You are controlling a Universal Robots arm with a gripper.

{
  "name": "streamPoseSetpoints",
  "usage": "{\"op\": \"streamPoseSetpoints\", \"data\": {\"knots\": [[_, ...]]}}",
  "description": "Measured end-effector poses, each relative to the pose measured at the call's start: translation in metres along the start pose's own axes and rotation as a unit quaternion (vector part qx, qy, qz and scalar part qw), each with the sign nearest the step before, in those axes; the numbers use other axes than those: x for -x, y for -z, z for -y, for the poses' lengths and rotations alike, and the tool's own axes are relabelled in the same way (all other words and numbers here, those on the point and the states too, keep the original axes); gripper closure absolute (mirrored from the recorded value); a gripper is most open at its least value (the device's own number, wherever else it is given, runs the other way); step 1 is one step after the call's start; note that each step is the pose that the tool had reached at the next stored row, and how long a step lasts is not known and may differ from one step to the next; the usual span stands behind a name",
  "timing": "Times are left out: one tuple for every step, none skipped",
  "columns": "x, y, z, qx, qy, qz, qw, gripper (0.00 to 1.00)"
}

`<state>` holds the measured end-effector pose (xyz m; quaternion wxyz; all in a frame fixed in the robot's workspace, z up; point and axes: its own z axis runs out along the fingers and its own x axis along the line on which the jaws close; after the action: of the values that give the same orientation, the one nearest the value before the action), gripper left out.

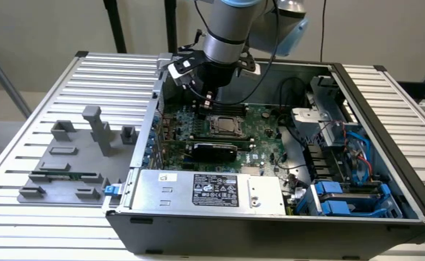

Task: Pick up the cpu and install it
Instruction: 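Install the first cpu locking lever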

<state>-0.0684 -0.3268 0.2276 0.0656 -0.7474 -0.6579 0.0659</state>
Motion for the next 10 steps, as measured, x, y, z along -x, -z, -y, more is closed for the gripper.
{"op": "streamPoseSetpoints", "data": {"knots": [[0.0, 0.0008, 0.0003, 0.0, -0.005, -0.001, 1.0, 0.89], [0.0, 0.0019, 0.0006, -0.0001, -0.01, -0.002, 0.9999, 0.89], [0.0, 0.0032, 0.0009, -0.0002, -0.014, -0.003, 0.9999, 0.89], [0.0, 0.0046, 0.0014, -0.0003, -0.018, -0.0044, 0.9998, 0.89], [0.0, 0.0061, 0.0019, -0.0005, -0.022, -0.0058, 0.9997, 0.89], [0.0, 0.0078, 0.0024, -0.0007, -0.025, -0.0074, 0.9997, 0.89], [0.0, 0.0096, 0.003, -0.0009, -0.029, -0.0093, 0.9995, 0.89], [0.0, 0.0115, 0.0037, -0.0011, -0.032, -0.0112, 0.9994, 0.89], [0.0, 0.0135, 0.0043, -0.0014, -0.035, -0.0135, 0.9993, 0.89], [0.0, 0.0154, 0.005, -0.0018, -0.038, -0.016, 0.9991, 0.89]]}}
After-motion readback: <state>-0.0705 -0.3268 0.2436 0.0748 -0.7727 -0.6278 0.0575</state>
